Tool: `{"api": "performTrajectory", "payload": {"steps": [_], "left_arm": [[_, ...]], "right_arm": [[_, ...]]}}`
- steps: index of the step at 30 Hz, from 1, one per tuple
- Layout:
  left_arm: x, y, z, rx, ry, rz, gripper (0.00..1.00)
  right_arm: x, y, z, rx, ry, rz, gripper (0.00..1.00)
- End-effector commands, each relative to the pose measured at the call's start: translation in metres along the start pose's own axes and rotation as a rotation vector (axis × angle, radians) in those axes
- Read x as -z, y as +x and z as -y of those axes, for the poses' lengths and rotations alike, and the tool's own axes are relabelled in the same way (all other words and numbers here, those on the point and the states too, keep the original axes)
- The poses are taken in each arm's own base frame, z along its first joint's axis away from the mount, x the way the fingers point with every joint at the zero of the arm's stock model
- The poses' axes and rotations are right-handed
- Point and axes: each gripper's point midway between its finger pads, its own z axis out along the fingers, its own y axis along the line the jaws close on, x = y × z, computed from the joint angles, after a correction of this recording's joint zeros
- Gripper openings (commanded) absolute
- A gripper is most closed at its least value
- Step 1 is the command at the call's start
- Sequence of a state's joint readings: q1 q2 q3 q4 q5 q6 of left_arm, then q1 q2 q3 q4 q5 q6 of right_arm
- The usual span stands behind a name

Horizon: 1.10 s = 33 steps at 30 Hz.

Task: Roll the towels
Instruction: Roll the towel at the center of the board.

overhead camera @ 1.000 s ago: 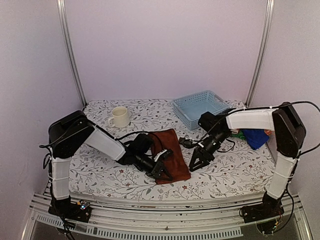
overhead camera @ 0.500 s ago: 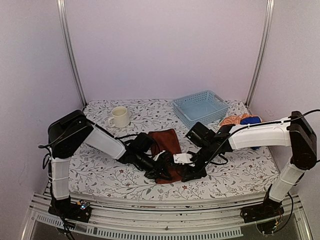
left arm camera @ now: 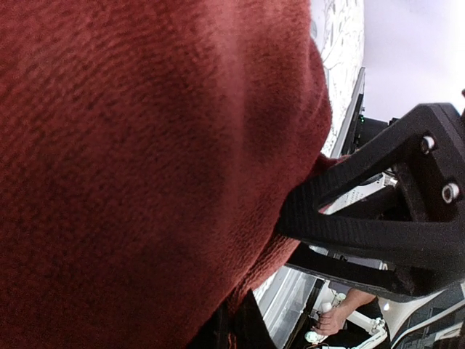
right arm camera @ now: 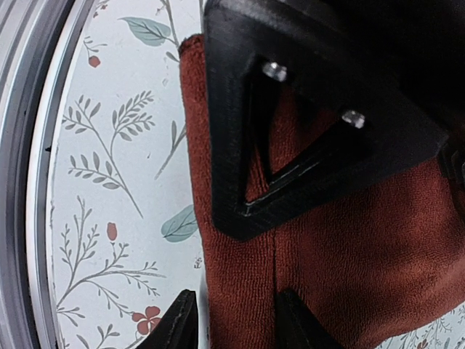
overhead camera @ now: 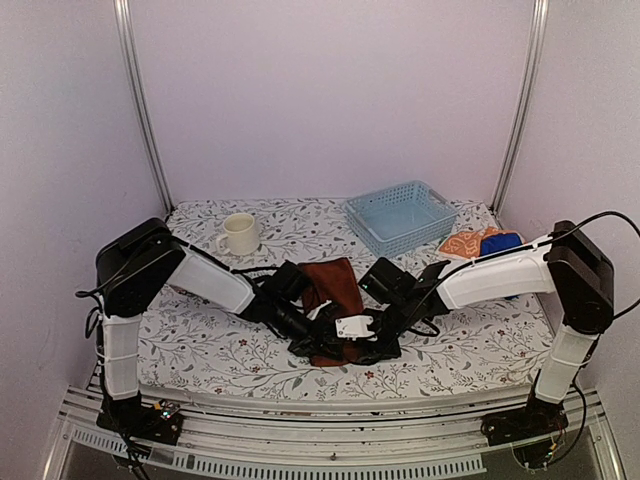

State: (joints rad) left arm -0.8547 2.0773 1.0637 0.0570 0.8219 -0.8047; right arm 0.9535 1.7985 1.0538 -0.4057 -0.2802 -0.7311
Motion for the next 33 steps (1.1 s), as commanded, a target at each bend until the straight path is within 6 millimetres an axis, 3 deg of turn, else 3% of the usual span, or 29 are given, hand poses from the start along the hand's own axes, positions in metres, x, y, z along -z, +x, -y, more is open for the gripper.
{"api": "performTrajectory", "payload": {"steps": [1,6,11,15,22,27,31,33], "left_arm": [[-0.004,0.01,-0.032,0.08,-0.109,-0.027,0.0],[0.0,0.007,-0.029,0.062,-0.119,-0.014,0.0],[0.011,-0.003,-0.021,0.01,-0.142,0.039,0.09],[0.022,-0.009,-0.015,-0.051,-0.179,0.076,0.18],[0.084,-0.018,0.004,-0.281,-0.32,0.328,0.32],[0.118,0.004,0.007,-0.497,-0.424,0.535,0.4],[0.115,0.041,0.036,-0.884,-0.54,0.644,0.38],[0.113,0.053,0.044,-0.995,-0.541,0.653,0.34]], "right_arm": [[-0.013,0.012,-0.002,0.032,0.009,-0.038,0.39],[-0.02,0.022,-0.008,0.042,-0.018,-0.066,0.29],[-0.024,0.027,-0.022,0.032,-0.097,-0.076,0.15],[-0.024,0.027,-0.035,0.014,-0.169,-0.068,0.11],[-0.017,0.022,-0.051,-0.133,-0.388,-0.02,0.1],[-0.013,0.022,-0.044,-0.283,-0.545,0.028,0.08],[-0.016,0.026,-0.041,-0.412,-0.675,0.044,0.08],[-0.015,0.028,-0.04,-0.465,-0.73,0.046,0.08]]}}
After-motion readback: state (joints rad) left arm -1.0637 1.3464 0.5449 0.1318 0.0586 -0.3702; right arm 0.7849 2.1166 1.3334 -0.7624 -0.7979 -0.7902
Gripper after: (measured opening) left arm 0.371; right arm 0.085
